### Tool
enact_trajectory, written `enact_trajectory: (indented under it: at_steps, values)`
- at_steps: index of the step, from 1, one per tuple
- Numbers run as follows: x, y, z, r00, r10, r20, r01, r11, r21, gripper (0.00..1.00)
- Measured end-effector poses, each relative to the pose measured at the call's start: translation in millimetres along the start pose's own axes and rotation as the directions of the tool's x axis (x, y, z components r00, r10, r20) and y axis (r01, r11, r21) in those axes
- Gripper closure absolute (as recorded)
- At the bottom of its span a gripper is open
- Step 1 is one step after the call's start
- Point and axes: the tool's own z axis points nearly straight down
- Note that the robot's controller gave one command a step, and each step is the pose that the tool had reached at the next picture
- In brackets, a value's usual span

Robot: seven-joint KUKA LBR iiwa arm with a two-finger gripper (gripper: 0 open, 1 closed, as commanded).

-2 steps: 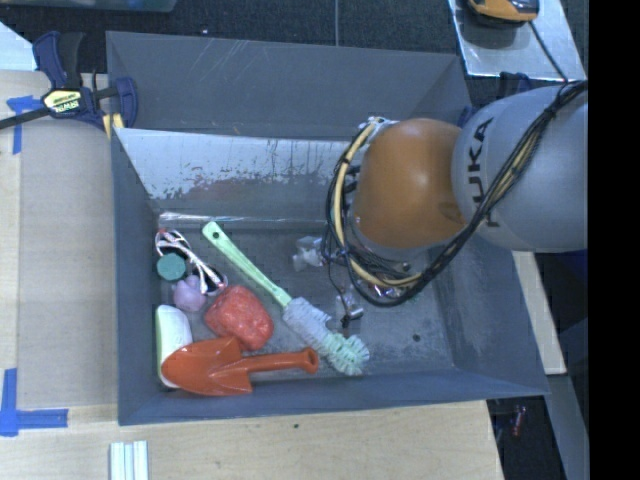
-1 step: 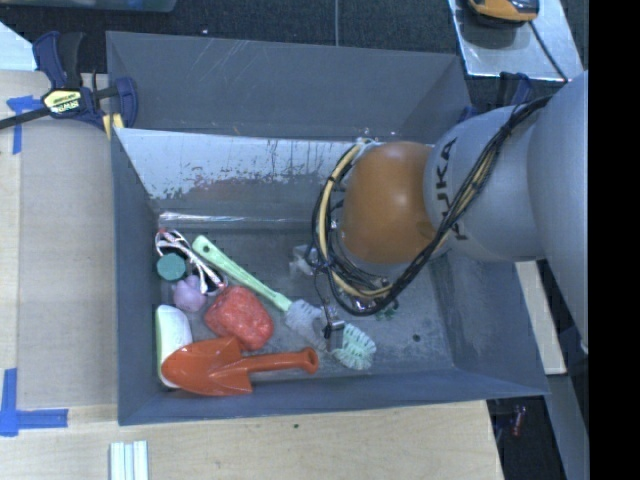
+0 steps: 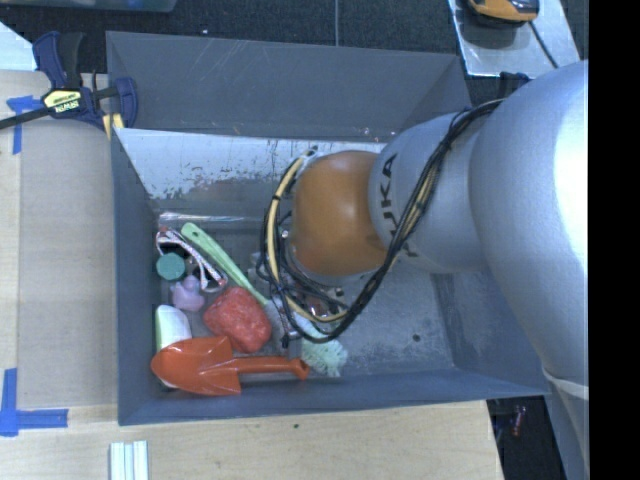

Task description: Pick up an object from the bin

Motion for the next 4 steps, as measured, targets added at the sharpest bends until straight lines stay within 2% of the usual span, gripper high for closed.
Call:
enact_trajectory:
  at_steps: [2,4]
  values:
    - [13.5,18,0,1.000,0.028,0.005,-0.028,1.000,0.000,0.00]
    - [27.9,41,-6,0.998,0.061,0.031,-0.061,0.998,0.001,0.00]
